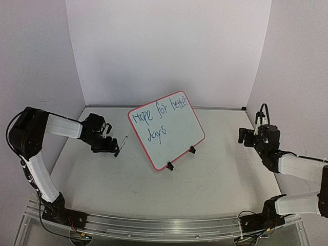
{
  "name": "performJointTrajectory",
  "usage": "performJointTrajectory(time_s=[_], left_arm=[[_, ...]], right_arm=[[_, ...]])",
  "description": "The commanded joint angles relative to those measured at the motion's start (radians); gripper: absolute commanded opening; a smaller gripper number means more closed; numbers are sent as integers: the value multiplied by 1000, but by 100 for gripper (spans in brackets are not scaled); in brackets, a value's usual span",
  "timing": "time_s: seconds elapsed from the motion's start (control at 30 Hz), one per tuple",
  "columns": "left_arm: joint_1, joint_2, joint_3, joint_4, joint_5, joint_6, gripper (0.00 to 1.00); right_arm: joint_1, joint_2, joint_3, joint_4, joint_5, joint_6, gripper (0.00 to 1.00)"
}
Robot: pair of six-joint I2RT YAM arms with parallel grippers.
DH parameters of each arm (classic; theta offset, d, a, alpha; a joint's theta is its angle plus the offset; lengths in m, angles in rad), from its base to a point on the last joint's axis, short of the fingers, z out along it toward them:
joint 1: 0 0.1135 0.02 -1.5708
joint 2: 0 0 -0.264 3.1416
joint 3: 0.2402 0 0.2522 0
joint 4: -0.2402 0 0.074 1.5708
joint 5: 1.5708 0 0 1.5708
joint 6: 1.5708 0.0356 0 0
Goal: Write a sentence on the whiteboard
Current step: Place the whiteboard marker in the corner of the board, then reset both arms
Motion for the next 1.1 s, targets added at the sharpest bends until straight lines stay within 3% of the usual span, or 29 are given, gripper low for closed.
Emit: performJointTrajectory(time_s=[0.0,0.17,0.3,0.47,0.67,0.8,0.97,1.07], left_arm=[[50,-103,-19,64,-29,-2,88],[215,-284,-136,138,-73,-21,94],[375,-411,-233,213,-135,-12,96],[507,-470,-396,478,-233,-7,96],[518,-363,-582,949,-282,68,97],[515,-292,-528,950,-111,109,94],[497,-193,-627,1277,16,134,99],[451,-189,-581,1178,-29,172,100]], right_arm=[[-46,-2,-16,84,-7,-14,98],[-171,60,-21,145,-89,25,98],[-186,125,-24,213,-66,10,98],[-227,247,-39,344,-50,2,98],[-242,412,-77,567,-57,1,98],[-243,434,-69,574,-96,-11,98],[-243,452,-82,614,-118,-23,98],[-243,464,-79,621,-129,-27,98]])
